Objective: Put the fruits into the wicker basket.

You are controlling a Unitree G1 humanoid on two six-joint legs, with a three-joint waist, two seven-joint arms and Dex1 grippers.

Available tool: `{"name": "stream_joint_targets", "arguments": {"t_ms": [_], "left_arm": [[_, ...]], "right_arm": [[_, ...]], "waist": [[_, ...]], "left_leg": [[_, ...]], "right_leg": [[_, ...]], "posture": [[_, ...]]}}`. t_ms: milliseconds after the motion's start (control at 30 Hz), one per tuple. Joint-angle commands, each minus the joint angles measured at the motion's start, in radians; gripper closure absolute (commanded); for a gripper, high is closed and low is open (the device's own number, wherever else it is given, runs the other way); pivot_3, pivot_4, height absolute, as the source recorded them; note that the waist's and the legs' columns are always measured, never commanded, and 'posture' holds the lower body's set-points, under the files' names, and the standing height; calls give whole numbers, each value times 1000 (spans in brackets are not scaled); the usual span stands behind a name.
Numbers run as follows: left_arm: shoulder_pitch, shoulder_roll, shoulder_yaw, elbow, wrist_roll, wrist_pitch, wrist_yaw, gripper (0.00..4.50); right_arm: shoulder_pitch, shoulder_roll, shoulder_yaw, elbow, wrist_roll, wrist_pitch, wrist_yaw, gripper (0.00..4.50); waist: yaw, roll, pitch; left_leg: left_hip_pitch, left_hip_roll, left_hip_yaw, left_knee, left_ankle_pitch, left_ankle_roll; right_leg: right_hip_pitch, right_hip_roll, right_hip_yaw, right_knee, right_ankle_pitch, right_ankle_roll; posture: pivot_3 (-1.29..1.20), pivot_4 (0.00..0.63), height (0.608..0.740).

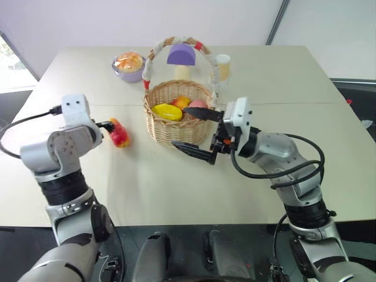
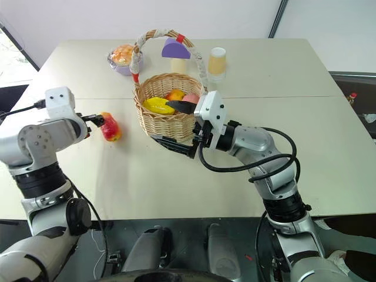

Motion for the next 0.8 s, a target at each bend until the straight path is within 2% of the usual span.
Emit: {"name": "stream_joint_targets", "arguments": {"t_ms": [33, 167, 400, 633, 667, 700, 800], "left_arm": [[-10, -15, 3, 35, 23, -17, -17, 75], [-25, -38, 18, 60, 28, -36, -39, 75], [-62, -132, 102, 103, 46, -28, -15, 75], [-57, -172, 143, 105, 56, -49, -14, 75], [-54, -171, 141, 99, 54, -55, -20, 613], [-52, -171, 141, 92, 54, -62, -22, 877], [-51, -136, 121, 92, 64, -59, -32, 2444]], "right_arm": [[17, -1, -13, -59, 4, -8, -15, 0], [33, -1, -10, -70, 3, -13, -23, 0], [31, 7, 0, -72, 7, -13, -24, 0], [13, 11, 3, -65, 9, -7, -24, 0], [11, 11, 3, -64, 9, -6, -24, 0], [9, 11, 2, -63, 10, -5, -24, 0], [6, 11, 2, -66, 10, -3, -26, 0]], "waist": [[-5, 0, 0], [-6, 0, 0], [-5, 0, 0], [-2, 0, 0], [-2, 0, 0], [-2, 0, 0], [-3, 0, 0]], "left_leg": [[1, 0, 0, 0, 0, 0], [1, 0, 1, 0, 0, -1], [1, 0, 1, 0, 0, -1], [1, 0, 0, 0, 0, -1], [1, 0, 0, 0, 0, -1], [1, 0, 0, 0, 0, -1], [1, 0, 0, 0, 0, -1]], "right_leg": [[0, 0, 0, 0, 0, 0], [0, 1, 0, 1, 0, 0], [0, 0, 0, 1, 0, 0], [-1, 0, 0, 1, 0, 0], [-1, 0, 0, 1, 0, 0], [-1, 0, 0, 1, 0, 0], [-1, 0, 0, 1, 0, 0]], "posture": [[0, 150, 740], [0, 150, 740], [0, 150, 740], [0, 150, 740], [0, 150, 740], [0, 150, 740], [0, 150, 740]]}}
